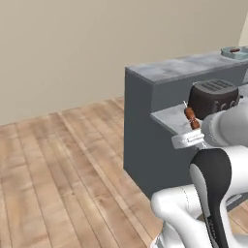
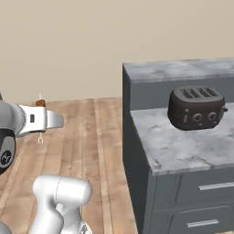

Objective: Place the cold items (cucumber and broccoli) from the fridge in one tupperware on the dining counter. Place the warm items (kebab skewer and hot dog) in the stove area in another tupperware.

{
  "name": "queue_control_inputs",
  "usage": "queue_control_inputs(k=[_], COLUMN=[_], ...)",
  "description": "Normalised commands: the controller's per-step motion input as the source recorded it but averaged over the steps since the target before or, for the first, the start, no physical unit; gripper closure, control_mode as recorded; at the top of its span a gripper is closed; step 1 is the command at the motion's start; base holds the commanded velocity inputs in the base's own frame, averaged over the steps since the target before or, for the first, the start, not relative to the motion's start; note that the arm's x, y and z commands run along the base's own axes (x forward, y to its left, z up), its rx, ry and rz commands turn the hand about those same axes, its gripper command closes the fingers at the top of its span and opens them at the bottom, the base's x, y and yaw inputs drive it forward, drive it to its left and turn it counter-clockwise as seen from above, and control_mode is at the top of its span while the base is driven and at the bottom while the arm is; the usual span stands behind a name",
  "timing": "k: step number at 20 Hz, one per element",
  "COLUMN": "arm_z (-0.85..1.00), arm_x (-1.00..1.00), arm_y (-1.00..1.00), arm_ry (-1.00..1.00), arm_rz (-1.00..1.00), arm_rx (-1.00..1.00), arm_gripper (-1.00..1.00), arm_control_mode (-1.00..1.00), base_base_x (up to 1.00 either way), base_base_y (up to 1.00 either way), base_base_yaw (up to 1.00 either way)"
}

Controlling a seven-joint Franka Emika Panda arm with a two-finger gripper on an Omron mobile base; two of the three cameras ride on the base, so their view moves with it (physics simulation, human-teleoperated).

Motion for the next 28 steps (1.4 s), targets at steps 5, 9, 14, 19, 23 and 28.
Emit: queue_control_inputs(k=[5,9,14,19,23,28], arm_z=[0.0,0.0,0.0,0.0,0.0,0.0], arm_x=[0.0,0.0,0.0,0.0,0.0,0.0], arm_y=[0.0,0.0,0.0,0.0,0.0,0.0], arm_ry=[0.0,0.0,0.0,0.0,0.0,0.0], arm_rz=[0.0,0.0,0.0,0.0,0.0,0.0], arm_rx=[0.0,0.0,0.0,0.0,0.0,0.0], arm_gripper=[1.0,1.0,1.0,1.0,1.0,1.0], arm_control_mode=[1.0,1.0,1.0,1.0,1.0,1.0], base_base_x=[0.65,0.64,0.64,0.64,0.63,0.6], base_base_y=[1.0,1.0,1.0,1.0,1.0,1.0], base_base_yaw=[-0.54,-0.52,-0.49,-0.49,-0.46,-0.39])
